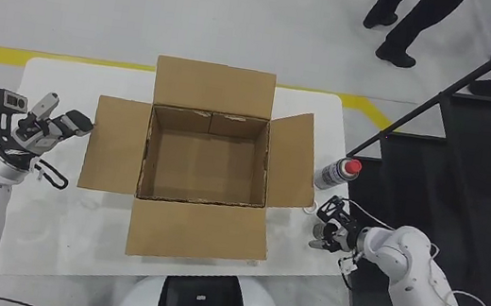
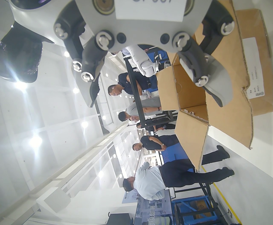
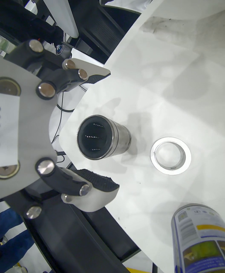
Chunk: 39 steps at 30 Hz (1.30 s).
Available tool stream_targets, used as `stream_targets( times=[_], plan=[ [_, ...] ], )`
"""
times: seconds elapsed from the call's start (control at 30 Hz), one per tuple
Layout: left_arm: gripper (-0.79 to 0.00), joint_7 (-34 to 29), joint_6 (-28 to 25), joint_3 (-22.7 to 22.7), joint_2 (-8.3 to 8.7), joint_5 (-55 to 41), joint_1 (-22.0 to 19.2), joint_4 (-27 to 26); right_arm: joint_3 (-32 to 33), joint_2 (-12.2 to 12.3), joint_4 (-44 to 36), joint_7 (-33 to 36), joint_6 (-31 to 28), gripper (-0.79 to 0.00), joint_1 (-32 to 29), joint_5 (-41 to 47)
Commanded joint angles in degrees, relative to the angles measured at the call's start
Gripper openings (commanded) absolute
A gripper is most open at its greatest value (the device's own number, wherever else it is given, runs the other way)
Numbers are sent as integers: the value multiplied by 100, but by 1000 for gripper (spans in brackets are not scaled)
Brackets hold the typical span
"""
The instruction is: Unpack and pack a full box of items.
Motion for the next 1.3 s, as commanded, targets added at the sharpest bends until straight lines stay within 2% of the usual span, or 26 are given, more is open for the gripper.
stream_targets(
  times=[0.0, 0.07, 0.1, 0.17, 0.2, 0.53, 0.73, 1.03, 1.27],
  plan=[
    [0, -1, 0, 0, 0, -13, 0, 0, -54, 2, 104, -38, 40, 0, 54, -74],
    [0, -1, 0, 0, 0, -13, 0, 0, -91, 6, 147, -64, 78, -117, 82, -134],
    [0, -1, 0, 0, 0, -13, 0, 0, -101, 9, 164, -83, 81, -302, 90, -144],
    [0, -1, 0, 0, 0, -13, 0, 0, -112, 17, 175, -101, 102, -582, 94, -169],
    [0, -1, 0, 0, 0, -13, 0, 0, -116, 21, 171, -106, 103, -785, 92, -180],
    [0, -1, 0, 0, 0, -13, 0, 0, -115, 70, 83, -155, 125, -785, -2, -311],
    [0, -1, 0, 0, 0, -13, 0, 0, 238, 148, -377, -243, -145, -785, -386, -143],
    [0, -1, 0, 0, 0, -13, 0, 0, 1514, 299, -2019, -432, -807, -785, -1624, 646],
    [0, -1, 0, 0, 0, -13, 0, 0, 2107, 324, -3148, -790, -931, -785, -2206, 1186]
  ],
)
